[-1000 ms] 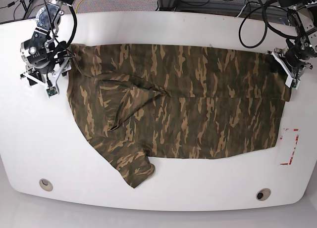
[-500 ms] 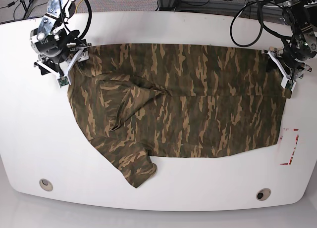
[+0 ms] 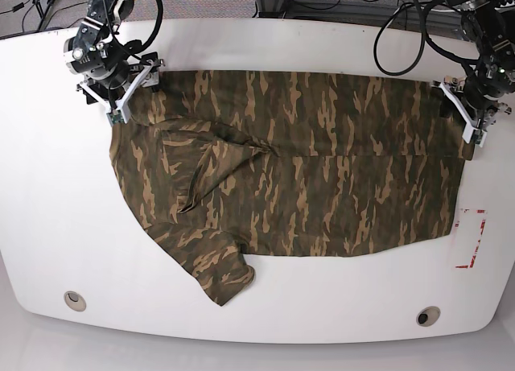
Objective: Fold the T-shirt properly
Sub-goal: 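Drag the held shirt edge with both grippers toward the robot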
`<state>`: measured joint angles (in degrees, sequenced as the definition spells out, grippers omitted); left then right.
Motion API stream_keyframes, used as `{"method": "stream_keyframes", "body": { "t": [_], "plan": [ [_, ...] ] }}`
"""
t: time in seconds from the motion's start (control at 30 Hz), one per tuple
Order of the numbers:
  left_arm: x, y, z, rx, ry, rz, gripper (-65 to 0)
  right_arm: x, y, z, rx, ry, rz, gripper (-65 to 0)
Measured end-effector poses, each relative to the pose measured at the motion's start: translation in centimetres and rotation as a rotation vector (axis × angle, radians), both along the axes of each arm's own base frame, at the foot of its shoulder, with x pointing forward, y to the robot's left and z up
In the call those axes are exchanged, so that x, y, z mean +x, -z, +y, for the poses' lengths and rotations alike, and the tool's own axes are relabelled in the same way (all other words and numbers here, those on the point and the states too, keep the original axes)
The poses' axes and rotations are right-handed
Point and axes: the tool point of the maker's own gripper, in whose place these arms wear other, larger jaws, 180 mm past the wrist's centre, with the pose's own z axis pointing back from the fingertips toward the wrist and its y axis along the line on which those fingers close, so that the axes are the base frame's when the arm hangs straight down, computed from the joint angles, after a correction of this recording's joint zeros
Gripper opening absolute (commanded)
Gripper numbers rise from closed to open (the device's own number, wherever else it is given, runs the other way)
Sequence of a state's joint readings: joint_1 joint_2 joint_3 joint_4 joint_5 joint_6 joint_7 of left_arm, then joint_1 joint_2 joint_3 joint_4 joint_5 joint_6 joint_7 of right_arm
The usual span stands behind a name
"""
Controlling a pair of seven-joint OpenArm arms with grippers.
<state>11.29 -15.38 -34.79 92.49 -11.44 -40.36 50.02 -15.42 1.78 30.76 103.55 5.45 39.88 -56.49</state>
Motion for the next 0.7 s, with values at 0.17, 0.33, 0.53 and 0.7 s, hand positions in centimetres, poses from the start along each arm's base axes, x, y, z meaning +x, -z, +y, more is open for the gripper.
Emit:
{"method": "stream_keyframes", "body": {
  "t": [0.17, 0.33, 0.53, 0.7],
  "plan": [
    [-0.8, -0.7, 2.5, 0.036, -0.07, -0.006, -25.7, 0.6, 0.3, 0.3, 0.031, 0.003, -0.031, -14.9],
    [-1.0, -1.0, 3.2, 0.034, -0.097, -0.017, -25.0, 1.0, 0.5, 0.4, 0.047, 0.007, -0.044, -14.9],
    [-1.4, -0.8, 4.6, 0.044, -0.11, 0.003, -25.1, 1.1, 0.6, 0.4, 0.049, 0.008, -0.043, -15.4],
    [-2.1, 1.2, 5.4, -0.004, -0.156, 0.03, -25.3, 1.1, 0.6, 0.4, 0.05, 0.008, -0.045, -26.2]
  ]
}}
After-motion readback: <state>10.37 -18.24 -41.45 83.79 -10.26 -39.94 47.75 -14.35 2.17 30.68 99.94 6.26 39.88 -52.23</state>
